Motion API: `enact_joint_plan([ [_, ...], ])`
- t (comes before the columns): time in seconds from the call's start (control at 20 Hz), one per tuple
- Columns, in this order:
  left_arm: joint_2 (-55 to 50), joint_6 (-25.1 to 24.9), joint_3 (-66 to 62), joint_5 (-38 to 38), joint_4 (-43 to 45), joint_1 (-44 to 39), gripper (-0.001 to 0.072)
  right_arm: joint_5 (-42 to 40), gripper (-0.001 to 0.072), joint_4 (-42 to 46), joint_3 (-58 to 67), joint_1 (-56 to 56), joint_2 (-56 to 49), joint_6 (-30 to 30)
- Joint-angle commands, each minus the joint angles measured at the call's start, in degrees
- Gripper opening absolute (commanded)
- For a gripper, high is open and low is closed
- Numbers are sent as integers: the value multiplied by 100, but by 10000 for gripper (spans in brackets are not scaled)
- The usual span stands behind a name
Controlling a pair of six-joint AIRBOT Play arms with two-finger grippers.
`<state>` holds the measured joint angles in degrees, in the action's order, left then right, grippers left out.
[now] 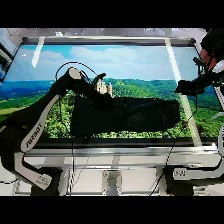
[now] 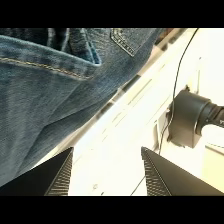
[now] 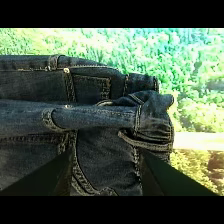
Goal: Fold the clothes and pants, and hang the long-sleeved shirts on hangers.
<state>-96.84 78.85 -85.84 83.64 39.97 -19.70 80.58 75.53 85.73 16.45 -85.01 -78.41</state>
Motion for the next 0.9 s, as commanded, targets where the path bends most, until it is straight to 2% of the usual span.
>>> enact_joint_plan([
  [0.0, 140, -2, -4, 79, 184, 426, 501, 136, 446, 74, 7, -4, -2, 17],
  [0.1, 369, 284, 7, 92, 852, 697, 498, 195, 445, 144, 7, -2, -2, 81],
  [0.2, 612, 590, 28, 173, 1797, 822, 395, 238, 442, -55, -20, -22, -2, 122],
  [0.25, 713, 647, 68, 219, 2153, 826, 345, 232, 379, -278, -83, -66, -4, 170],
  [0.3, 763, 647, 131, 289, 2216, 822, 345, 155, 306, -483, -175, -160, -4, 278],
  [0.5, 750, 562, 424, 404, 2420, 623, 345, -455, 329, -684, -601, -1012, -24, 518],
  [0.55, 748, 564, 472, 404, 2761, 605, 345, -525, 359, -682, -605, -1338, -52, 719],
  [0.6, 748, 612, 492, 404, 3152, 605, 337, -614, 423, -662, -605, -1672, -74, 837],
  [0.7, 748, 767, 501, 407, 3954, 662, 87, -1005, 451, -531, -605, -2457, -157, 839],
  [0.75, 748, 826, 516, 411, 4166, 715, 29, -1325, 451, -455, -605, -2811, -219, 763],
  [0.85, 745, 820, 531, 404, 4190, 839, 29, -2055, 441, -341, -599, -3460, -393, 444],
])
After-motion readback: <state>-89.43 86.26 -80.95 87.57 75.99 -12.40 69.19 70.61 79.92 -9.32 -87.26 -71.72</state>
